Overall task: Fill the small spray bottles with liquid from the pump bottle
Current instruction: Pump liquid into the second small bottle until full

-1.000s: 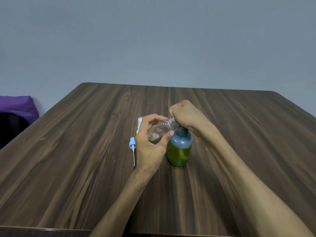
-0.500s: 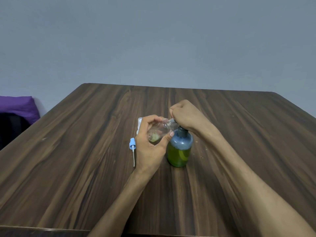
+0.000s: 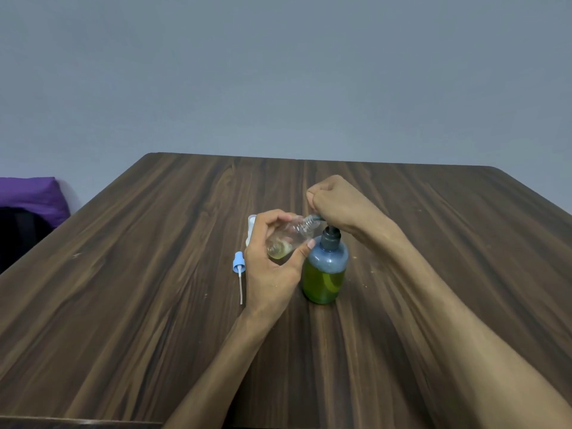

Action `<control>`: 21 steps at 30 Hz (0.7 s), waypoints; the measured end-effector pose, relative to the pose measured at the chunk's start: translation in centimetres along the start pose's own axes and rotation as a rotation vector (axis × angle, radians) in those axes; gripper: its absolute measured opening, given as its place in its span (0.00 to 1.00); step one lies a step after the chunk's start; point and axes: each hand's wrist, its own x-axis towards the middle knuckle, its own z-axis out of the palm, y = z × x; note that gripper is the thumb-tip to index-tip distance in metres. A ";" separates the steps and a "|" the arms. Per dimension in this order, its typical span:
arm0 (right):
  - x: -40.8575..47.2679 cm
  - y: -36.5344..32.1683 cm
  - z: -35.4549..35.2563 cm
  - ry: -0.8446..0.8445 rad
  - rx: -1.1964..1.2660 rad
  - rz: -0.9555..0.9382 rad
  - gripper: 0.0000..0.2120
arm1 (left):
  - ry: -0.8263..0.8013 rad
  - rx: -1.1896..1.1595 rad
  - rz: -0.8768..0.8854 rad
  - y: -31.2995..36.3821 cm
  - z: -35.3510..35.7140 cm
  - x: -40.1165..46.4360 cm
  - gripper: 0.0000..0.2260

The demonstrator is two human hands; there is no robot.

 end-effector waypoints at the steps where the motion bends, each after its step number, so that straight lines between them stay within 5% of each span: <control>1: 0.1 0.0 -0.1 0.004 0.003 -0.002 0.13 | 0.003 -0.002 0.002 0.0 0.0 0.1 0.24; 21: 0.1 -0.3 -0.7 -0.023 0.013 -0.006 0.12 | 0.020 0.047 -0.009 0.1 0.0 -0.2 0.23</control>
